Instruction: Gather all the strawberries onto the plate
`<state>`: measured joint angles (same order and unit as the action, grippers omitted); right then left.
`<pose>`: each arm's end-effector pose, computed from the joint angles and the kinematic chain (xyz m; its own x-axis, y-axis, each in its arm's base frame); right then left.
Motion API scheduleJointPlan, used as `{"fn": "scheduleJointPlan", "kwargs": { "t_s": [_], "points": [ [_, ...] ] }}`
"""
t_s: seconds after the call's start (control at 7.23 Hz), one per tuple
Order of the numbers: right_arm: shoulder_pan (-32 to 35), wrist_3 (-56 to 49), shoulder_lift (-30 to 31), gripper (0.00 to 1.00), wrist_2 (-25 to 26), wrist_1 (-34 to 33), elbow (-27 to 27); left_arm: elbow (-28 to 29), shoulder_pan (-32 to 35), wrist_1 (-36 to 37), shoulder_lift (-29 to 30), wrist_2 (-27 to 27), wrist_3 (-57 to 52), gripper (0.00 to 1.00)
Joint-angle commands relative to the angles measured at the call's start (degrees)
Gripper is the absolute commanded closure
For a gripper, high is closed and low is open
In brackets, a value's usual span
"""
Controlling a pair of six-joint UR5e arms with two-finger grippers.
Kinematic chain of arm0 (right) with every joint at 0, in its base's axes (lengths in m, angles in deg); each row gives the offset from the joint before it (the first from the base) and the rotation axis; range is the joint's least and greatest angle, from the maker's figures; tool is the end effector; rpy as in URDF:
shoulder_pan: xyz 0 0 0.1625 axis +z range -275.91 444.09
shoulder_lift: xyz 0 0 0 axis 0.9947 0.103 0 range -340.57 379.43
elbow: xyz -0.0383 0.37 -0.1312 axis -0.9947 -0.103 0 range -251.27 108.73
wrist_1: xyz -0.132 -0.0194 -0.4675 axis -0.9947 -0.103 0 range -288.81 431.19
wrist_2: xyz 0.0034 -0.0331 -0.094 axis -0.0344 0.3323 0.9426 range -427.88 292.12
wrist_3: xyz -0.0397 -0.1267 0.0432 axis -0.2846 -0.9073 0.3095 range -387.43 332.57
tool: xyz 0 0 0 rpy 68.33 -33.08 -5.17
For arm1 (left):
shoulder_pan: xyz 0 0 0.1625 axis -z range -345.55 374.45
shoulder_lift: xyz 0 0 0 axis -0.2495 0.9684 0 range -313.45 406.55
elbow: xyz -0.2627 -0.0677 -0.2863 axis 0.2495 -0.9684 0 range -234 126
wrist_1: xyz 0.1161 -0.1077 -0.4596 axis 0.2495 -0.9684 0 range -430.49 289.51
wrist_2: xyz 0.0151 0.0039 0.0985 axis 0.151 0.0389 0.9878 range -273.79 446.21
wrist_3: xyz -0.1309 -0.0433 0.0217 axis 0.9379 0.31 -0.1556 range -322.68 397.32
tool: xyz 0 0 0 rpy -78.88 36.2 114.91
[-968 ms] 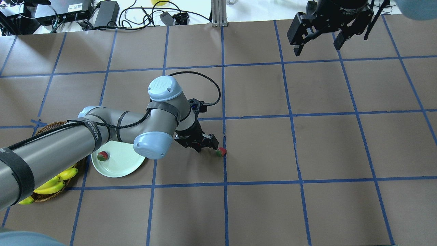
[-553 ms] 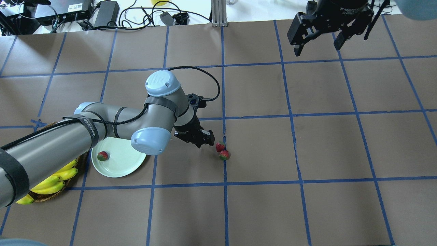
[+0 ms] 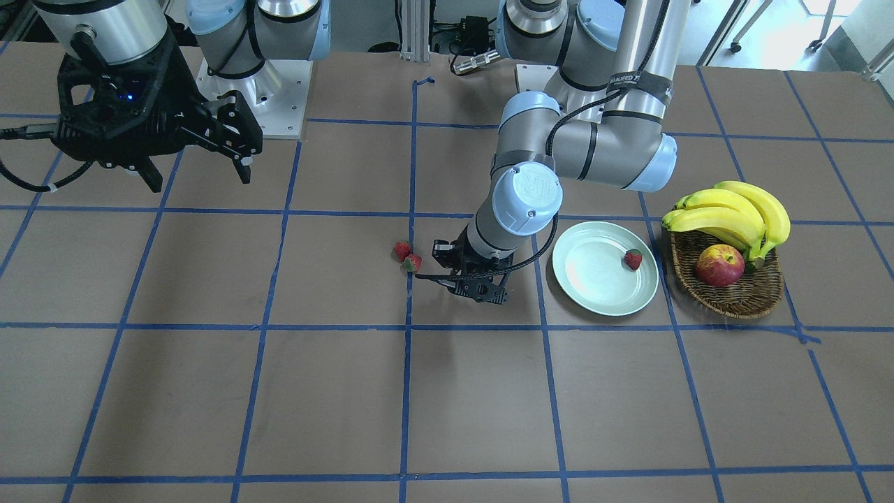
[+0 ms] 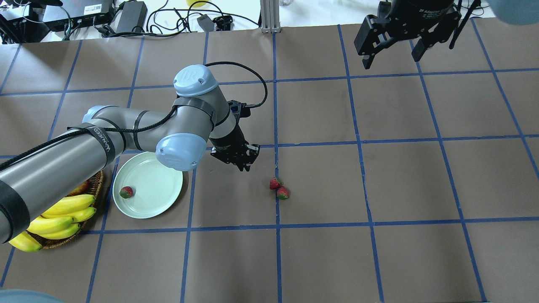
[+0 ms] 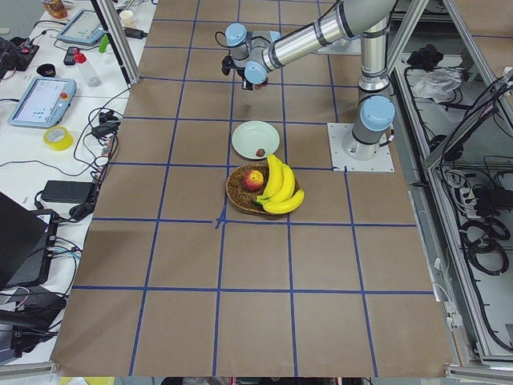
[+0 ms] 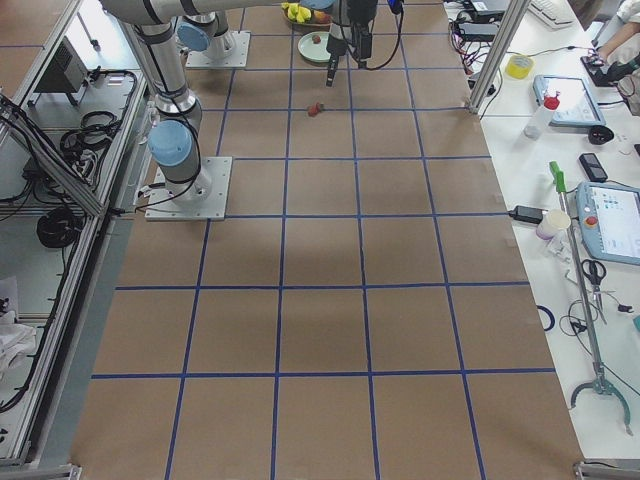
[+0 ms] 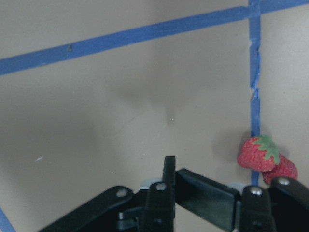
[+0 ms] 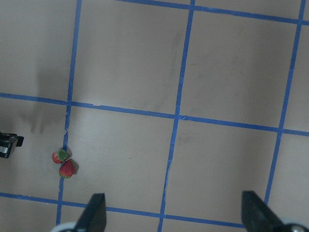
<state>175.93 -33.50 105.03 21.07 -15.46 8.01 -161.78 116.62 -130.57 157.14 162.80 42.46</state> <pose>0.1551 -0.5971 0.4730 -0.9903 -0.1385 -0.0127 -0.1376 0.9890 -0.0535 -0.2850 -0.5359 0.0925 -0.9729 0.0844 0.2152 0.1218 0.9784 0.1670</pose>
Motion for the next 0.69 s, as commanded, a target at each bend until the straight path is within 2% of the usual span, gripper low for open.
{"fn": "scheduleJointPlan", "kwargs": {
  "t_s": [0.0,0.41,0.55],
  "points": [
    [0.00,0.00,0.00,0.00,0.00,0.07,0.00,0.03,3.81,0.23,1.11,-3.55,10.46,0.00],
    [0.00,0.00,0.00,0.00,0.00,0.07,0.00,-0.58,5.94,0.15,2.34,-3.55,13.32,0.02],
    [0.00,0.00,0.00,0.00,0.00,0.07,0.00,-0.58,5.94,0.23,3.13,-3.64,16.71,0.06]
  ]
}}
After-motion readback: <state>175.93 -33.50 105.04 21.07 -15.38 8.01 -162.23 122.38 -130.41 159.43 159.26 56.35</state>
